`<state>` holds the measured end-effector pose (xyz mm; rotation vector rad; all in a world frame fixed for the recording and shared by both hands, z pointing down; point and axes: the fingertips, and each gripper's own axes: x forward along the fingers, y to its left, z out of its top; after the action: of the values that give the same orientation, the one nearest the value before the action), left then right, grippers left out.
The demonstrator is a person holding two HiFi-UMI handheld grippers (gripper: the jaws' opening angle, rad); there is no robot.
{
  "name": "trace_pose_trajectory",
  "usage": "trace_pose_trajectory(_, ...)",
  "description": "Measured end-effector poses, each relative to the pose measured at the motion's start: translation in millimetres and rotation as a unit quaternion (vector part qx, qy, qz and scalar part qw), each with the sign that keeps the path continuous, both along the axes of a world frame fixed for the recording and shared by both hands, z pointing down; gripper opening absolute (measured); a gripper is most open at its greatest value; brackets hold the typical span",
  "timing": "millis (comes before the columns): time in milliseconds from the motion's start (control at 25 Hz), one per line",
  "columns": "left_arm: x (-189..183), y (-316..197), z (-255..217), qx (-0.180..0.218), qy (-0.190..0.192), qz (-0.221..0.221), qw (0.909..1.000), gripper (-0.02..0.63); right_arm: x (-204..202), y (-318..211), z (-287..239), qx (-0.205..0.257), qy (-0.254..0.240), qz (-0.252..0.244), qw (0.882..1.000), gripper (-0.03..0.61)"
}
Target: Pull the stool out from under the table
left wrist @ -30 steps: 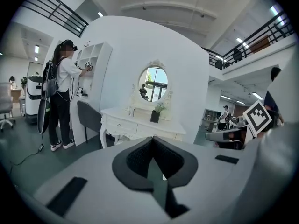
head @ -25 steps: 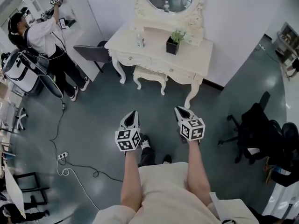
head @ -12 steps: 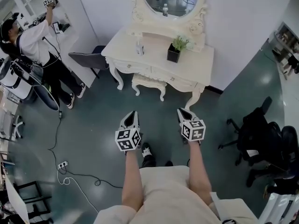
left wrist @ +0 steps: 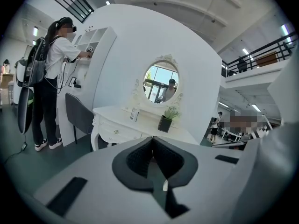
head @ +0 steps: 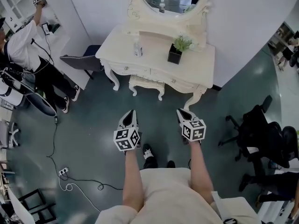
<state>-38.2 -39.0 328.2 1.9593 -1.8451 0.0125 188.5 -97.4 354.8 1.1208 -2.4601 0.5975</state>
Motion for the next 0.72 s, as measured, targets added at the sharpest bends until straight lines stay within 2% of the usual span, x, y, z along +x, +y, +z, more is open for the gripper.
trace_pose_trajectory(200,-28,-21,11,-0.007,0.003,0.004,1.0000,0.015,-15,-18,13,-0.011,0.030,0.027,0.999,0.045)
trace_pose_trajectory(280,-37,-29,18,-0.009,0.007,0.007,0.9999,0.015,-22,-25,17,-0.014,0.025,0.033,0.999,0.045)
trace_pose_trajectory(560,-68,-52,28,-0.016,0.002,0.031,0.9994,0.015,-62,-35,18,-0.013,0.019,0.021,1.000,0.046)
trace_pose_trajectory(720,-77,-65,33,-0.015,-0.003,0.041,0.9990,0.015,-71,-41,19,-0.013,0.021,0.012,1.000,0.045)
